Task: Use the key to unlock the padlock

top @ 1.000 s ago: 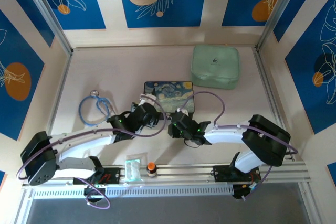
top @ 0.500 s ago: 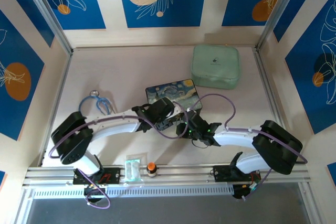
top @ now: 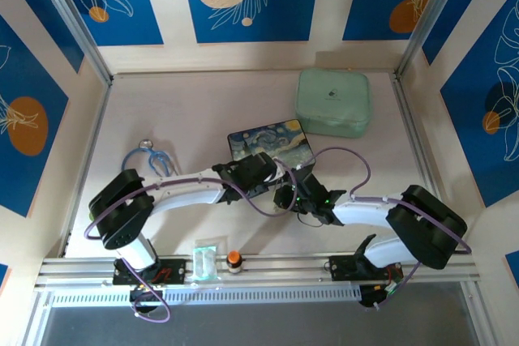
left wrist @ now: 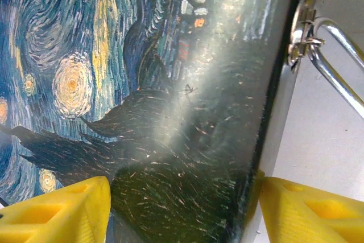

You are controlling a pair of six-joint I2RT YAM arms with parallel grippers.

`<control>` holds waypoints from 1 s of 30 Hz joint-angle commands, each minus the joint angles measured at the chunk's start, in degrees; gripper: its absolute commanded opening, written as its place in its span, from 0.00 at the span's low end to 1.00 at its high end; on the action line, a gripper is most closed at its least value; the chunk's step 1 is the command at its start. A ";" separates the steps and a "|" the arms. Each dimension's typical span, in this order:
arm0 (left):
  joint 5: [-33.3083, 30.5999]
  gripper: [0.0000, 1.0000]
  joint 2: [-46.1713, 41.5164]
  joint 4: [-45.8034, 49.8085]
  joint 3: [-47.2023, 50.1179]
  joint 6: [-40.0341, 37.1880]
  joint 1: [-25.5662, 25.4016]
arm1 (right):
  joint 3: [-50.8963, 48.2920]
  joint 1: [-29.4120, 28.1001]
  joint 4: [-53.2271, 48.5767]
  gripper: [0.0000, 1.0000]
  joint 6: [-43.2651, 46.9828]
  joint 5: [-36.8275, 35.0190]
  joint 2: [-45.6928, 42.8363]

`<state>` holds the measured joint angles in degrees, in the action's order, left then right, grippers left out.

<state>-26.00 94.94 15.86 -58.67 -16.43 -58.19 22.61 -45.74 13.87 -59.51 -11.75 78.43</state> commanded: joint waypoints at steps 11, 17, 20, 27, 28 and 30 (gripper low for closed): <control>1.54 0.67 1.95 4.50 4.87 1.52 -1.57 | -1.52 5.57 10.30 0.17 -9.60 -0.71 0.49; 2.32 0.65 2.16 4.19 6.11 0.95 -1.62 | 0.00 9.23 13.31 0.17 -8.77 4.01 2.36; 1.78 0.65 2.88 4.51 6.07 0.77 -1.66 | 1.00 10.28 14.54 0.16 -8.18 5.55 3.90; 1.40 0.63 3.28 5.70 4.91 -0.28 -1.66 | -1.21 14.80 23.58 0.14 -9.83 11.39 5.98; 1.24 0.63 3.53 5.84 4.74 -0.45 -1.66 | -1.27 15.20 24.31 0.13 -9.75 12.24 6.03; 1.00 0.63 4.12 6.24 4.46 -0.69 -1.70 | -0.59 15.25 22.86 0.13 -8.66 12.97 5.45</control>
<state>-27.73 95.15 10.02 -56.23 -16.95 -59.55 21.67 -31.38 31.62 -68.27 -0.36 84.33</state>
